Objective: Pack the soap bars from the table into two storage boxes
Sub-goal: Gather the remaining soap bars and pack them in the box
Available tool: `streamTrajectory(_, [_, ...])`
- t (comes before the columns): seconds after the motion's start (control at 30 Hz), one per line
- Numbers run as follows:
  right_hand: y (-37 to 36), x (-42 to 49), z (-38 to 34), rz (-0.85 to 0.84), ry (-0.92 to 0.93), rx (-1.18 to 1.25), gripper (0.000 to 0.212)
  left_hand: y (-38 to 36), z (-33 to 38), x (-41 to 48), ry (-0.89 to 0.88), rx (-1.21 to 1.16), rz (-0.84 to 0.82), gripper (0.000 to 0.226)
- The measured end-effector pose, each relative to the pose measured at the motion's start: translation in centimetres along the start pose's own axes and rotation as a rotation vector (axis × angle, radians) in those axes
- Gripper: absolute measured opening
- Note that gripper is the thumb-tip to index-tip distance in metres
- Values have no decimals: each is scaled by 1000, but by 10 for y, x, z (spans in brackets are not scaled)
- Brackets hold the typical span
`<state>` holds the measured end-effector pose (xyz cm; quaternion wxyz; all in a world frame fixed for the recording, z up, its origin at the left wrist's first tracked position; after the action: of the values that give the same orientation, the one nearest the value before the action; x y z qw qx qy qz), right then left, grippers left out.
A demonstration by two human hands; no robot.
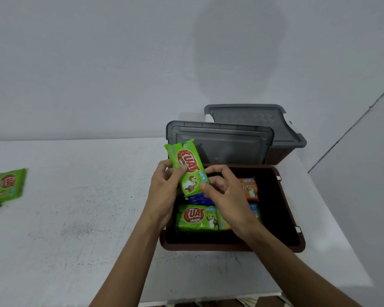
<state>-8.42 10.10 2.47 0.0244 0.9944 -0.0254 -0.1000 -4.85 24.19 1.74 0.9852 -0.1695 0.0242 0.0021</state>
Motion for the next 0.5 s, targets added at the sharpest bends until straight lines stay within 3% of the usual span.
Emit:
streamTrajectory(0.2, [14,-5,-4,91,12,261,15,9,7,0,-29,180,-68,28])
streamTrajectory(0.5, [36,-8,9,34,-88,123,23,35,14,6,-245,773,-180,12])
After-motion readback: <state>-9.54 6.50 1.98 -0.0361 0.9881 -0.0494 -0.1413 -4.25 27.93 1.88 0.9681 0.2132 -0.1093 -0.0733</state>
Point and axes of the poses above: each hand's wrist, its own x-axis towards the middle knuckle, its own y-axis out of the back of the hand, z = x × y, the point moved 5 cm from there along x, towards the middle knuckle, and after that the axes turned 9 degrees about -y, right-handed, at the moved point
